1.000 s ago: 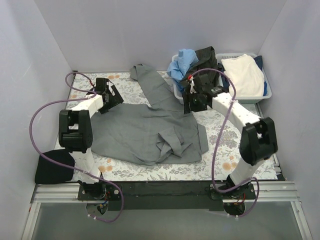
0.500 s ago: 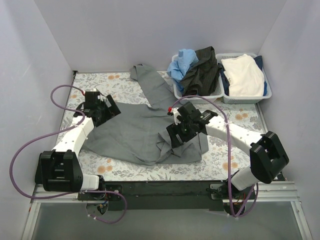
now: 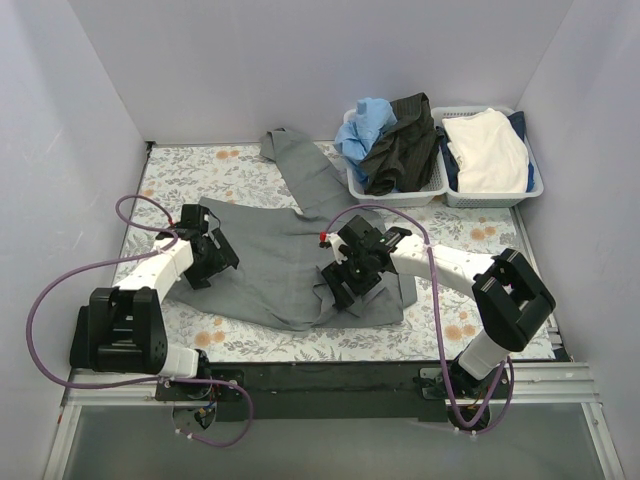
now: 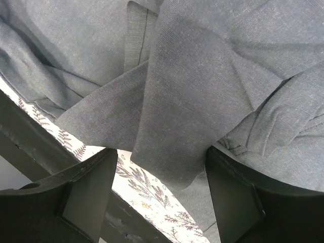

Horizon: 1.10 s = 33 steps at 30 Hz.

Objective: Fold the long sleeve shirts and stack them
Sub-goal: Flatten the shirt out

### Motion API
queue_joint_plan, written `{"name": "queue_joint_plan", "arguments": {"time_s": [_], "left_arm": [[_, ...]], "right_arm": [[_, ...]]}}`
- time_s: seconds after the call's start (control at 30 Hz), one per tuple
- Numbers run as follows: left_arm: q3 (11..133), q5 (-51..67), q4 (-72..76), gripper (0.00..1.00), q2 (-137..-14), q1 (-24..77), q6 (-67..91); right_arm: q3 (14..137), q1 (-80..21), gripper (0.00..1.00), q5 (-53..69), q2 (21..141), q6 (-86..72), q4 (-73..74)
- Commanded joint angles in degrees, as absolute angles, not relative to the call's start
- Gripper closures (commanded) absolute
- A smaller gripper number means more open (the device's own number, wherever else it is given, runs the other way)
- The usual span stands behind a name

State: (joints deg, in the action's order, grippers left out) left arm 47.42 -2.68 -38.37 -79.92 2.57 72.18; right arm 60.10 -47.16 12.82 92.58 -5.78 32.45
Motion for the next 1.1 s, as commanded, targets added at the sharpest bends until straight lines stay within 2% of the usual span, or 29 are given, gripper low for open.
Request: {"name": "queue_joint_plan", "arguments": {"time_s": [0.0, 0.17, 0.2, 0.3, 0.33, 0.4, 0.43, 0.53, 0.57, 0.6, 0.63, 0.93, 1.07], "left_arm": [[49.5, -6.7, -41.0, 0.27, -82.3, 2.4, 73.6], [50.2, -7.6, -41.3, 0.47, -84.8, 2.4, 74.2], [50.4, -7.6, -41.4, 0.57, -85.0, 2.4, 74.2], [51.0, -8.5, -42.6, 0.71, -84.4, 2.4, 74.4], [51.2, -8.9, -43.1, 0.79, -83.9, 2.4, 74.4], [51.6, -9.5, -44.9, 0.84, -82.0, 2.4, 74.6], [51.9, -9.7, -46.4, 0.89, -81.3, 2.4, 74.8], [53.3, -9.9, -49.6, 0.97, -78.1, 2.4, 75.5], [54.1, -10.0, -50.4, 1.00, -77.2, 2.4, 75.7], [54.5, -10.2, -51.2, 1.00, -75.5, 2.4, 75.8], [54.7, -10.4, -52.7, 1.00, -74.6, 2.4, 76.5], [52.5, -10.0, -57.0, 1.00, -67.7, 2.4, 81.6], [48.3, -8.9, -56.0, 0.93, -67.3, 2.4, 83.3]], "right_arm": [[61.2, -47.4, 0.23, 12.8, 92.6, -5.1, 31.8], [61.5, -47.5, 0.24, 12.7, 93.3, -4.8, 31.7], [61.7, -47.5, 0.24, 12.7, 93.5, -4.7, 31.7], [61.8, -47.5, 0.25, 12.5, 93.5, -4.8, 31.7], [61.8, -47.5, 0.25, 12.3, 93.4, -4.8, 31.6], [61.8, -47.5, 0.28, 12.2, 93.4, -5.0, 31.8], [61.7, -47.5, 0.32, 12.1, 93.4, -5.2, 31.7], [61.8, -47.5, 0.57, 11.6, 94.1, -5.5, 31.8], [62.1, -47.5, 0.70, 11.5, 94.3, -5.5, 32.0], [62.4, -47.5, 0.91, 10.6, 94.4, -5.6, 32.3], [63.3, -47.5, 0.99, 9.9, 94.2, -5.8, 33.3], [69.1, -47.5, 0.99, -7.4, 81.8, -6.2, 38.1], [71.3, -47.4, 0.99, -12.8, 75.6, -4.7, 38.1]]}}
